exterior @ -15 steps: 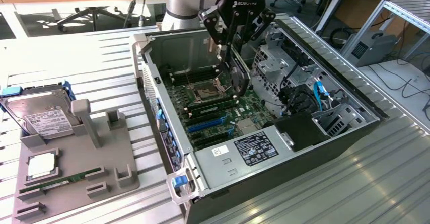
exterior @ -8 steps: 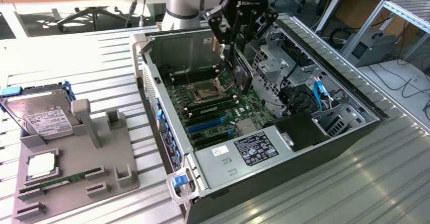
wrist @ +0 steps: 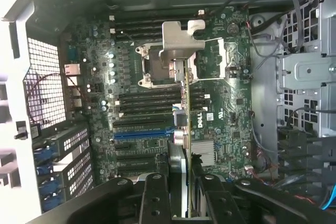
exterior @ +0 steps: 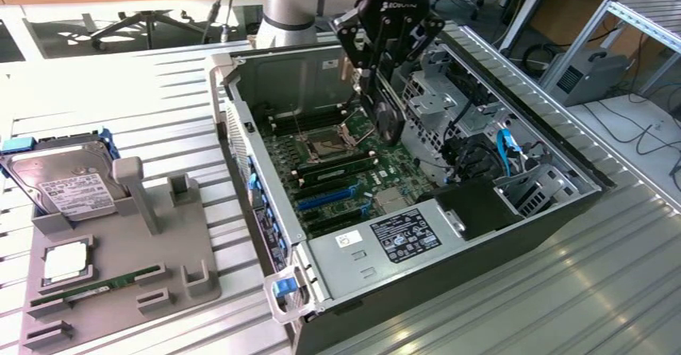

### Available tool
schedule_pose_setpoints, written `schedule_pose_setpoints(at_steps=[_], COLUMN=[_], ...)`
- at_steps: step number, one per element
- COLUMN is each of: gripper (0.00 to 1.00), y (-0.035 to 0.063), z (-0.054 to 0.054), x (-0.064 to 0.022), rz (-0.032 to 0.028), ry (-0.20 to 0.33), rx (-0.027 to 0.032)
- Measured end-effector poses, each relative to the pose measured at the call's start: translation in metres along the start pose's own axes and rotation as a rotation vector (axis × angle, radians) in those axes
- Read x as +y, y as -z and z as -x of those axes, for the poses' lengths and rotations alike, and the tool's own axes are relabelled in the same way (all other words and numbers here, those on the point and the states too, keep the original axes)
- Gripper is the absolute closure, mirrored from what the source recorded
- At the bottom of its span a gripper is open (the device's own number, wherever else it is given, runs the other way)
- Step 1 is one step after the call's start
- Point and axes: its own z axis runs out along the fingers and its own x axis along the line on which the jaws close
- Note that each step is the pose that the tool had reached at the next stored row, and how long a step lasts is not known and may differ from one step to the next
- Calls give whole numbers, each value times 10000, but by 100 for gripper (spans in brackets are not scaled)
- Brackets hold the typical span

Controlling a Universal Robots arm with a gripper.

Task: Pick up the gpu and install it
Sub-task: 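Pick up the gpu and move the gpu toward the slot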

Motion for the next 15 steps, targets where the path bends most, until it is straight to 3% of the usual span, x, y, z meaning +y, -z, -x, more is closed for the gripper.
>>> schedule_pose_setpoints(at_steps=[15], gripper=[73], y=[-73], z=[185], x=[83], rz=[-8], ry=[1], rx=[0])
